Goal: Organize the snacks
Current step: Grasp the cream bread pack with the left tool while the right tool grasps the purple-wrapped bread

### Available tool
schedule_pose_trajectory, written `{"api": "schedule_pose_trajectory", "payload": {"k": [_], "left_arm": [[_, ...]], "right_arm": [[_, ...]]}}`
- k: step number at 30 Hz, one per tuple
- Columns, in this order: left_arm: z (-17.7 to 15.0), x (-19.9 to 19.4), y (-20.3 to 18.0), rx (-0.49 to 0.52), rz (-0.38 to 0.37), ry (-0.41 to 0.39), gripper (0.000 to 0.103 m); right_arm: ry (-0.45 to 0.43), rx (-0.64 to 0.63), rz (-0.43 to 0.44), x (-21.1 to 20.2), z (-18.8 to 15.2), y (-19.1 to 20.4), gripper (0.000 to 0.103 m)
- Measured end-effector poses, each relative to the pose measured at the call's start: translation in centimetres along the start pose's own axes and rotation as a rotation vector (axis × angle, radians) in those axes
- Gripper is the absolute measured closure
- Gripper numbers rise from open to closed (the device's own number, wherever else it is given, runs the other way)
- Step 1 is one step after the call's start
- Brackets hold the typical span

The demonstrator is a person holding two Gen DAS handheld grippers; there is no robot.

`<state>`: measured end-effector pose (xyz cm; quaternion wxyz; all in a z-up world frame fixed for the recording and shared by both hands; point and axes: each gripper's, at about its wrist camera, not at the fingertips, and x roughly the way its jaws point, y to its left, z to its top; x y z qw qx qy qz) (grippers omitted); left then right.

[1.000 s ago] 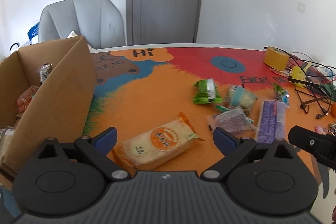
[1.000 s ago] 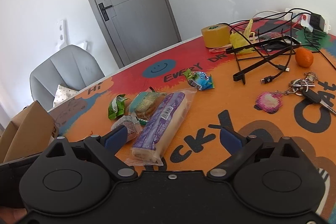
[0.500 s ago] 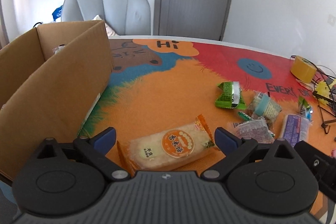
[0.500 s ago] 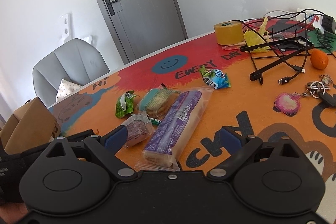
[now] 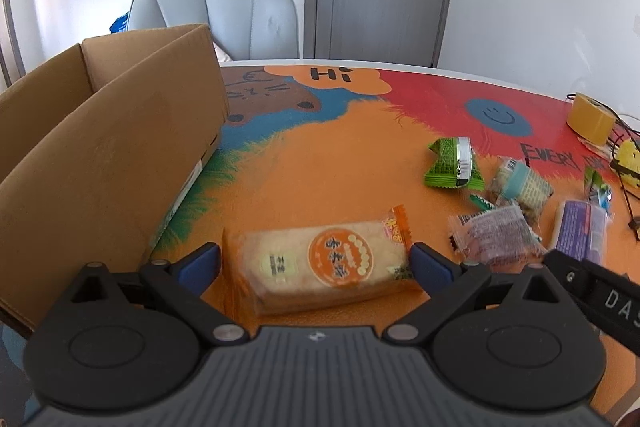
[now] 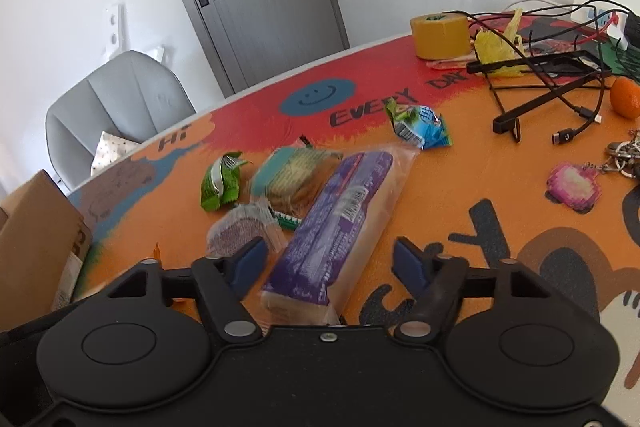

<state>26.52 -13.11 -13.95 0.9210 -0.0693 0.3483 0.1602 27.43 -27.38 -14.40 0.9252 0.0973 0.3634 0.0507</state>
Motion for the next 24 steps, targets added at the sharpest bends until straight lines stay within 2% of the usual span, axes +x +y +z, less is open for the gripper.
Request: {"api": "schedule_pose_trajectory", "payload": {"k": [1,2,4,6,11,24], "left_arm": [[-0.1,0.1,0.1,0.0,-0.006,-0.001,0.003],[-0.1,0.2,0.3,-0.009,-0.018,0.0,0.003],[-0.2,0.3,0.8,-0.033,-0.037,-0.003,0.005],[-0.3,0.2,0.6,-0.016,-0.047,-0.016,0.012],[-0.4,-0.7,0.2,0.024,-0.07,-0.037,0.028],[-0.4,-4.8,0.7,0.046,-0.128,-0.123,0.03]], "right_arm": [[0.002,-0.01,-0.006,-0.1,-0.1,0.1,0.049],[0.001,-0.014,0.002,-0.3,-0.3,0.1,0.061],[0.012,-0.006,0.025,-0.5,-0.3,-0.1,0.065],[0.013,-0.01,0.031,-0.9,-0.6,-0.2,0.068],[0.006,0.0,0.044,-1.7,-0.9,-0.5,0.073],[-0.055,0.034,0.063,-4.9,-1.2,-0.9,0.076]]}}
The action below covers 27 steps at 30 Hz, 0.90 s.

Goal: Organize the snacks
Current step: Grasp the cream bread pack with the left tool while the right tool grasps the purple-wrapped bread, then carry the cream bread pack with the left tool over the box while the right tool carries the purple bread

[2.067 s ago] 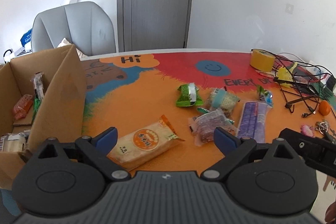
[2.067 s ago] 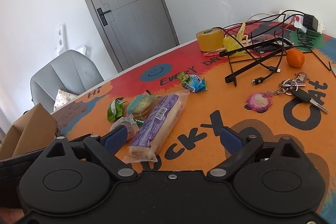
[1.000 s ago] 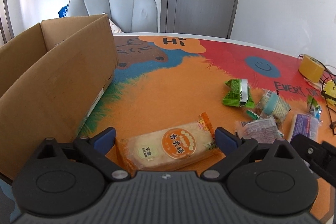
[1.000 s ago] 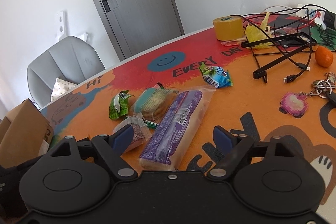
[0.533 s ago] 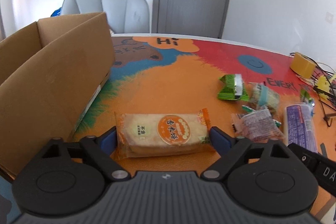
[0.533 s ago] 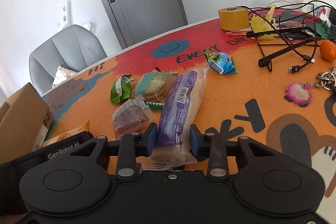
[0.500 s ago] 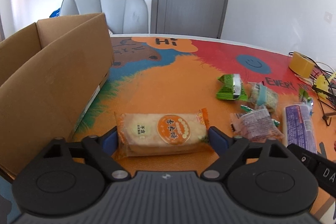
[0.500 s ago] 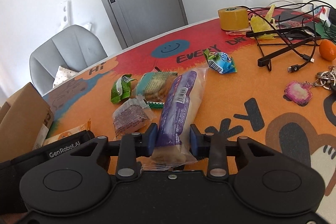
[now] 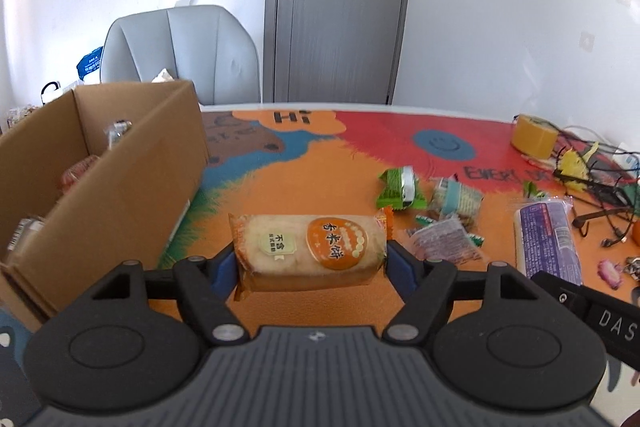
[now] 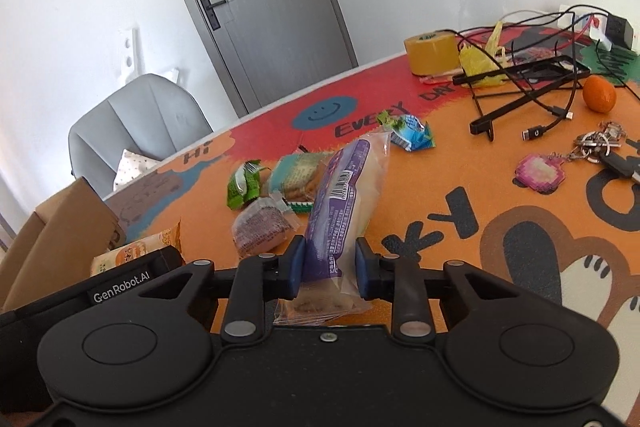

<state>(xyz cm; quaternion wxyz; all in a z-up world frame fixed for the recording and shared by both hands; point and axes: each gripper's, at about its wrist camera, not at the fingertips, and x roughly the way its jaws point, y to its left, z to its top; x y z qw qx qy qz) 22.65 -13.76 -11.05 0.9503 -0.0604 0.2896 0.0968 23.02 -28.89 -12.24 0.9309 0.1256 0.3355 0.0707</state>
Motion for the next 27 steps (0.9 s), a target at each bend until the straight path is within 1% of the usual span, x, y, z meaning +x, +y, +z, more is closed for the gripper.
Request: {"api": "schedule_pose_trajectory", "payload": {"k": [5,11,27], "left_arm": [[0.8,-1.8,0.8,0.002,-0.009,-0.038,0.03],[1.9,-3.7,2.1,-0.008,0.002,-0.092,0.03],[3.9,-6.5,7.1,-0.057,0.036,-0.161,0.03]], "right_arm": [[-0.035,-0.004,0.027,-1.3,0.4,0.9,0.076],[-0.074,-0.037,0.081,-2.4,0.8,2.7,0.076],[-0.121,-0.09,0.165,-3.3,1.2,7.5,0.076]]}}
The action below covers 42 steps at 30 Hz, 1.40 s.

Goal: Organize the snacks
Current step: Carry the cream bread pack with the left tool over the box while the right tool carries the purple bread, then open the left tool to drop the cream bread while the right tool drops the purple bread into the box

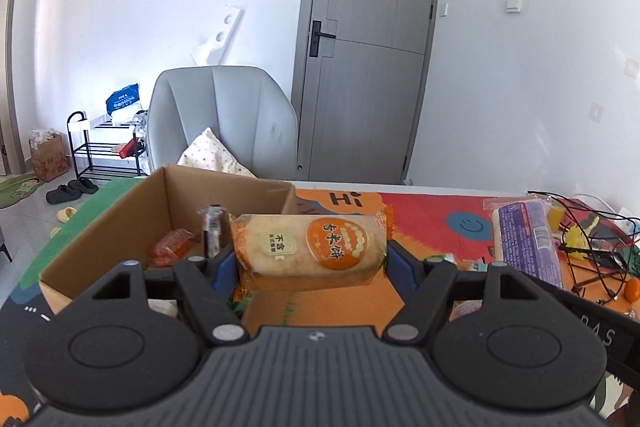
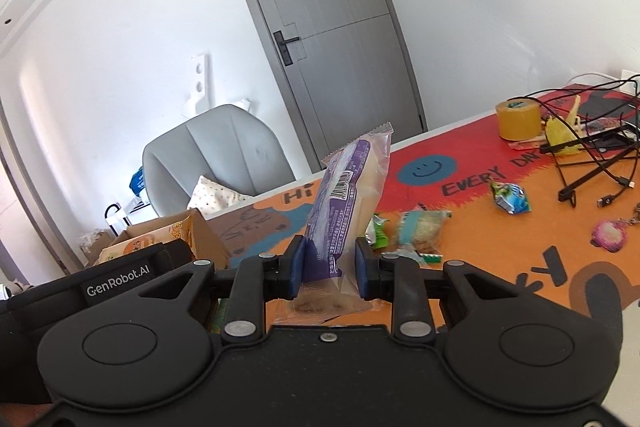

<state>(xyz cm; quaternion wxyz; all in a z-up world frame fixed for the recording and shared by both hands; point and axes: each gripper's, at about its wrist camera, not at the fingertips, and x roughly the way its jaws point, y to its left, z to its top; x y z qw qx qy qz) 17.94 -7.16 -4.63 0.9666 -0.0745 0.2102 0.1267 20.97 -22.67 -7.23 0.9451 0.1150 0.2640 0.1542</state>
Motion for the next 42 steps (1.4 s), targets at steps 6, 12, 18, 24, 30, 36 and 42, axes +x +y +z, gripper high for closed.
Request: {"api": "schedule_pose_trajectory", "payload": {"k": [6,12,18,24,30,36,42], "left_arm": [[0.9,-0.4,2.0,-0.018,0.014,-0.017,0.03],[1.8,-0.8,4.2,-0.035,0.028,-0.032,0.03],[2.6,-0.8,6.6,-0.063,0.055,-0.04,0.03],[3.3,-1.0,9.4,-0.096,0.092,-0.054,0.03],[3.8,-0.5,11.5,-0.123,0.115,-0.048,0.03],[3.9,0.7,12.8,-0.138,0.101,-0.023,0.03],[3.9,2.9,13.1,-0.151,0.058,0.03,0.028]], "right_arm": [[-0.005,-0.018,0.019,0.4,0.3,2.0,0.076],[-0.006,-0.037,0.043,1.0,0.6,3.9,0.076],[-0.004,-0.063,0.077,1.7,0.8,6.2,0.076],[0.005,-0.097,0.12,2.6,0.9,8.9,0.076],[0.026,-0.122,0.156,3.7,0.9,11.1,0.076],[0.05,-0.144,0.18,5.1,0.9,12.7,0.076],[0.064,-0.161,0.177,5.9,1.2,13.5,0.076]]}}
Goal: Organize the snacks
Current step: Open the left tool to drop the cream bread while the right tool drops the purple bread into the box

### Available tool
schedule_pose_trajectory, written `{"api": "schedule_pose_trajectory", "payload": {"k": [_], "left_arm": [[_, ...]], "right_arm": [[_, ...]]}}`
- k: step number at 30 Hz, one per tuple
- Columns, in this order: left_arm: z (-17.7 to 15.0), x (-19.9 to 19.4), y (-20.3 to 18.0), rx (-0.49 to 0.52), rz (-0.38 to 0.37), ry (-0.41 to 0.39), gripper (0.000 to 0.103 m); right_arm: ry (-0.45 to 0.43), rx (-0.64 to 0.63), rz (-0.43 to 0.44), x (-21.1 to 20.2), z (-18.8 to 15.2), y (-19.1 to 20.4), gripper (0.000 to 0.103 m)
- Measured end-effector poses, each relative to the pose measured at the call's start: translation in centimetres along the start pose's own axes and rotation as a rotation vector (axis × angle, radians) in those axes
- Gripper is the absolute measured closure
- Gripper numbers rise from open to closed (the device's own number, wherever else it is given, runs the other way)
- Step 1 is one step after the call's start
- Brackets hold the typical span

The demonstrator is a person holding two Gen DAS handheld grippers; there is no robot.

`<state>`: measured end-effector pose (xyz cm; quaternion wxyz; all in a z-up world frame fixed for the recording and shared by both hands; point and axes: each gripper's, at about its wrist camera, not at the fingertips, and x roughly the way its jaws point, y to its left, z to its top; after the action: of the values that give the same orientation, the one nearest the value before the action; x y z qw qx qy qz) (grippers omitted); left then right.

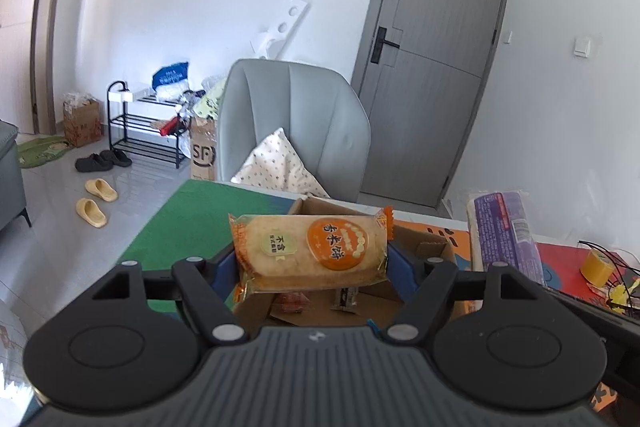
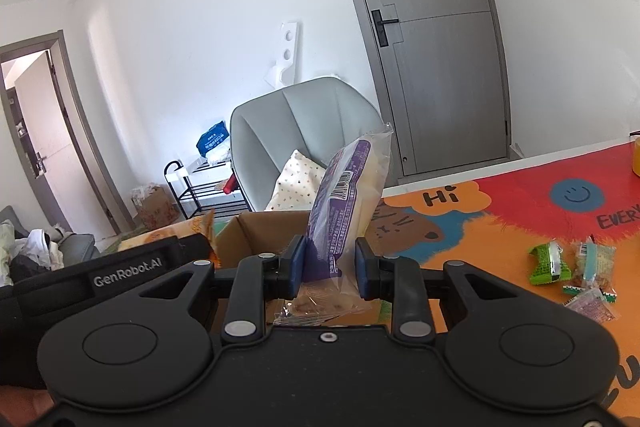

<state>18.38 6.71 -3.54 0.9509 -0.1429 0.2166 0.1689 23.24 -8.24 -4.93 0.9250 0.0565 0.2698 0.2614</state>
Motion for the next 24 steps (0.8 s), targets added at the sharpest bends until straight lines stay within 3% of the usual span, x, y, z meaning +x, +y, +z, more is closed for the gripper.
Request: {"api": "schedule_pose_trajectory", "payload": {"k": [6,18,24], "left_arm": [[0.1,0.8,1.0,-0.026,-0.019,0.036,0.018],[0.6,-0.7,4.6,-0.086,0.058,0.014,0.016],[0.6,-1.2,5.5,-0.102,0.079,0.014,0.015]], "right_arm": [[0.013,0.001,-0.015,0.4,0.1,0.0,0.076],[0.059,-0.006,0.024,2.2,-0.4,2.3,0.075],[0.059,-0.001,0.06,2.0,-0.2,3.1,0.063]]}}
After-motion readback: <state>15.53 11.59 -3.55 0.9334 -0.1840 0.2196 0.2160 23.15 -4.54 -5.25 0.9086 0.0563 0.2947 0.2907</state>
